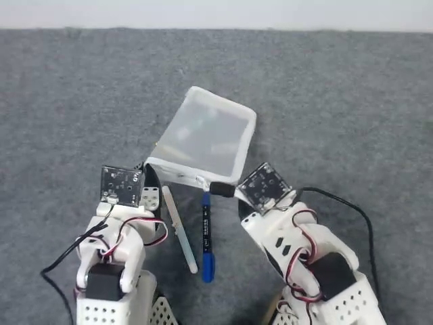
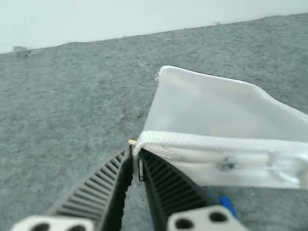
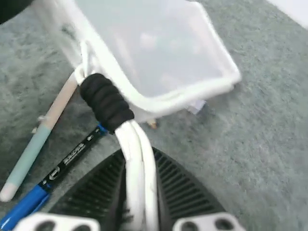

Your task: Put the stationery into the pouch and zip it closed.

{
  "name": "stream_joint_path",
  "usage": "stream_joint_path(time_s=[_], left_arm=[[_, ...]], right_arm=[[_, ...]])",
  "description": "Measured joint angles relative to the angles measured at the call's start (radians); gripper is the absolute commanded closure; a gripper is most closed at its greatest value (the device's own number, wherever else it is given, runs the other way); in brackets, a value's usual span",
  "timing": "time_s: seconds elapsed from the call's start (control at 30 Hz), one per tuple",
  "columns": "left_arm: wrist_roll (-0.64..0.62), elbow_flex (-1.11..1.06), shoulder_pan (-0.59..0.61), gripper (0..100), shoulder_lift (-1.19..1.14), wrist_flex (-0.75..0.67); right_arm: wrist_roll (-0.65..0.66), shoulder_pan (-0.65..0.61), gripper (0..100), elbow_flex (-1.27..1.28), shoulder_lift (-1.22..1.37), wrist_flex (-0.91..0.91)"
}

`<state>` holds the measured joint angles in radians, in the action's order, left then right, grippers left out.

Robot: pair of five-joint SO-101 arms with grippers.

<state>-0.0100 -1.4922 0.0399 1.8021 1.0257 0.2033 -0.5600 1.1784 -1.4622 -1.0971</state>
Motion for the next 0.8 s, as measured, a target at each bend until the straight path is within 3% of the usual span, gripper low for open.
stream_joint_path(time_s=[0.27,0.8], left_arm=[[-0.032,0.028,0.075,99,-0.002,0.000],[-0.035,0.032,0.098,99,-0.002,0.000]], right_arm=[[-0.023,0.080,99.1,-0.011,0.000,0.005],[-0.087,0.226,99.1,-0.028,0.000,0.032]])
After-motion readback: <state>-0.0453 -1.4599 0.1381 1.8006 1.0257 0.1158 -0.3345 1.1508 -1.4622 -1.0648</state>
